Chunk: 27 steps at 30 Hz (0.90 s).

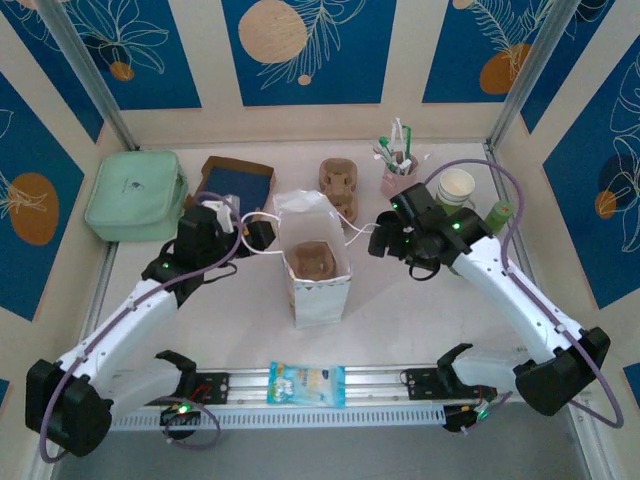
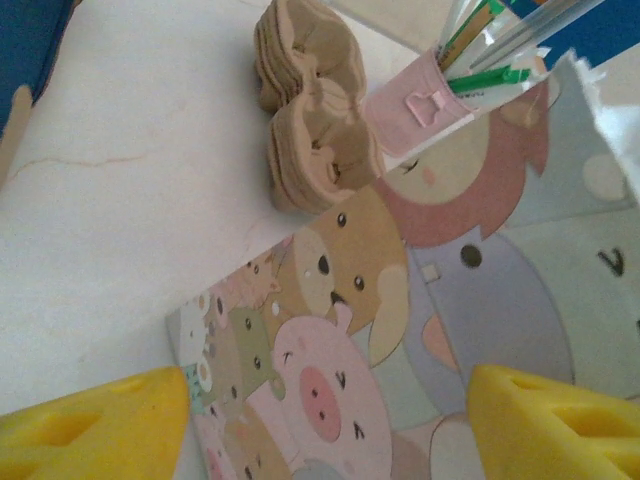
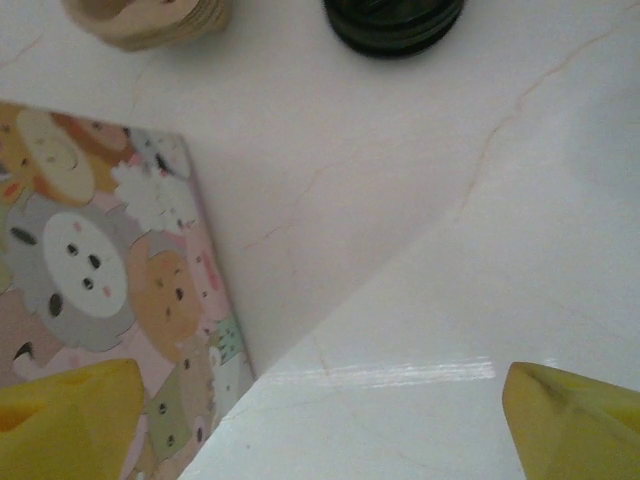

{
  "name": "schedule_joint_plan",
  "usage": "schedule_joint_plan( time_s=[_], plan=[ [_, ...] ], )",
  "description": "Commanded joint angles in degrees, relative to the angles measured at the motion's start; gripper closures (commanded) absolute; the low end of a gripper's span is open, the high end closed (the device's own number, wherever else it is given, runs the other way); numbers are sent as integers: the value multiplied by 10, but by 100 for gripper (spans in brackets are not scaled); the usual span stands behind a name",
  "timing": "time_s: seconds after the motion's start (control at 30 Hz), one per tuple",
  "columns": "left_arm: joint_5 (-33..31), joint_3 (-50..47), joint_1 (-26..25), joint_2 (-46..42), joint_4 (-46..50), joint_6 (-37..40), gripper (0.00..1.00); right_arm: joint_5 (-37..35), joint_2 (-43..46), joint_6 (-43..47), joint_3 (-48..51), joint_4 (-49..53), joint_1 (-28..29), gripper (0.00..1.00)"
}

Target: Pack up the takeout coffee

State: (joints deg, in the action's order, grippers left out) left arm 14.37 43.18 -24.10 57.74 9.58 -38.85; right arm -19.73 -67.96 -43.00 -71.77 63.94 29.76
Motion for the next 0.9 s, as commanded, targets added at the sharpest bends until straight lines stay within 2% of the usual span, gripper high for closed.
schedule_joint_plan(
  time_s=[0.0, 0.1, 0.13, 0.33, 0.5, 0.73, 0.87],
  plan=[
    [-16, -11, 6, -25, 40, 20, 25, -6, 21, 30, -18, 33, -38, 6],
    [-20, -13, 7, -40, 52, 24, 25, -2, 24, 48, -26, 40, -80, 4],
    [-21, -14, 8, -43, 55, 24, 24, -3, 23, 52, -29, 43, -94, 0],
    [-18, -16, 9, -46, 63, 27, 23, 8, 29, 48, -29, 38, -165, 1],
    [-11, -20, 9, -44, 68, 30, 12, 13, 12, 10, -49, 56, -233, 1],
    [-16, -33, 9, -63, 82, 31, 11, 4, -43, -42, -86, 99, -314, 1],
    [-15, -54, 8, -78, 85, 26, 11, 39, -61, -53, -84, 95, -363, 1]
  ],
)
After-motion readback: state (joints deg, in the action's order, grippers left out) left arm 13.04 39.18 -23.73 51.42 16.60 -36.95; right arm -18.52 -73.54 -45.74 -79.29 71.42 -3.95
